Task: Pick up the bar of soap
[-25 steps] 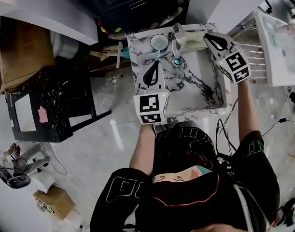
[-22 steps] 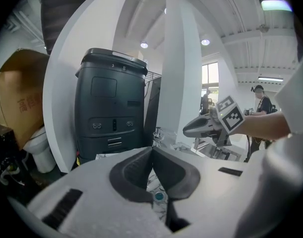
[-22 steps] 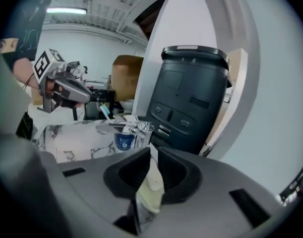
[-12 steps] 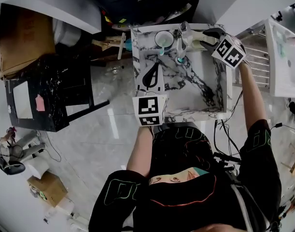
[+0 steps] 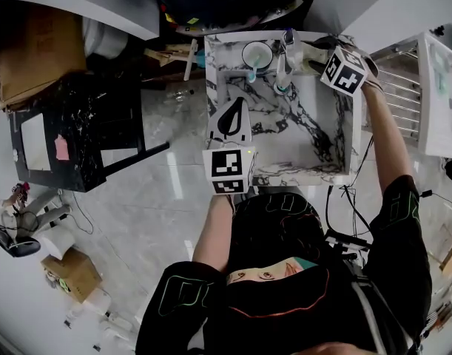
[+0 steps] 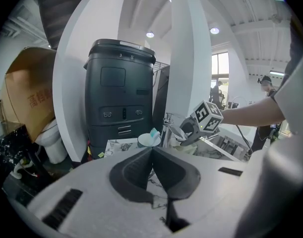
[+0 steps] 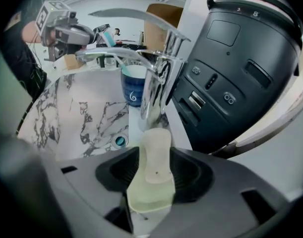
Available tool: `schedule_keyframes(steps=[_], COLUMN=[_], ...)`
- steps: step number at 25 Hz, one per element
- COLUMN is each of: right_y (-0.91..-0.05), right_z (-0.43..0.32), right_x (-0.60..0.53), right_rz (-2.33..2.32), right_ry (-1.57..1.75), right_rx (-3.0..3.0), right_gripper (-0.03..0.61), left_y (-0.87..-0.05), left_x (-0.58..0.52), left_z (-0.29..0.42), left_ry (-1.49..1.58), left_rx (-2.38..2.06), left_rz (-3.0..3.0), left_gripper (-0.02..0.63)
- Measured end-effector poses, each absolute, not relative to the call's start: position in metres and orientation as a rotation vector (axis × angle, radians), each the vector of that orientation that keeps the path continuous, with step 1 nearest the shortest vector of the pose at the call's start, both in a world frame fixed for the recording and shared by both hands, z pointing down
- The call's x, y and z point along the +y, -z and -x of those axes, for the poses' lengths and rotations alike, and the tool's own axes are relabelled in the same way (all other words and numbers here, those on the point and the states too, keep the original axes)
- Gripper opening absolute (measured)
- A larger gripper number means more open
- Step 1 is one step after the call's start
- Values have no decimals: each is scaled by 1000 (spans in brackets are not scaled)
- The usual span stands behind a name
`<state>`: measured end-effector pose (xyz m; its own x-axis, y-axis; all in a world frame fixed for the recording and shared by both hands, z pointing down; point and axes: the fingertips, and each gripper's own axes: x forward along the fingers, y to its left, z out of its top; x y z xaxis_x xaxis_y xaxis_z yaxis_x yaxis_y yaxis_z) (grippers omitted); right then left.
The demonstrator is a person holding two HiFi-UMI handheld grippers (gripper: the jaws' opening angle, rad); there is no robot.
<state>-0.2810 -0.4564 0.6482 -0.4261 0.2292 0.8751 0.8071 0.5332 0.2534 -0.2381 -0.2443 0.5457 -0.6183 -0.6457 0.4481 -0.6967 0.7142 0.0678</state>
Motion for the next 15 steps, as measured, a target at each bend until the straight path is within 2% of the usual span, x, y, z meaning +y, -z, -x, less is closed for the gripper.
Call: schedule_keyframes(steps=[15], right_y=[-679], right_z=[293], right_x=[-454], right_rz=[812], right_ry=[1028], right_rx=[-1828], right_gripper=[195], left_y=[-548], left_x=[-249], left_z=[235], left_ry=[-187], left_rx=[-2454], left_rz=[-1055], left_gripper=[8])
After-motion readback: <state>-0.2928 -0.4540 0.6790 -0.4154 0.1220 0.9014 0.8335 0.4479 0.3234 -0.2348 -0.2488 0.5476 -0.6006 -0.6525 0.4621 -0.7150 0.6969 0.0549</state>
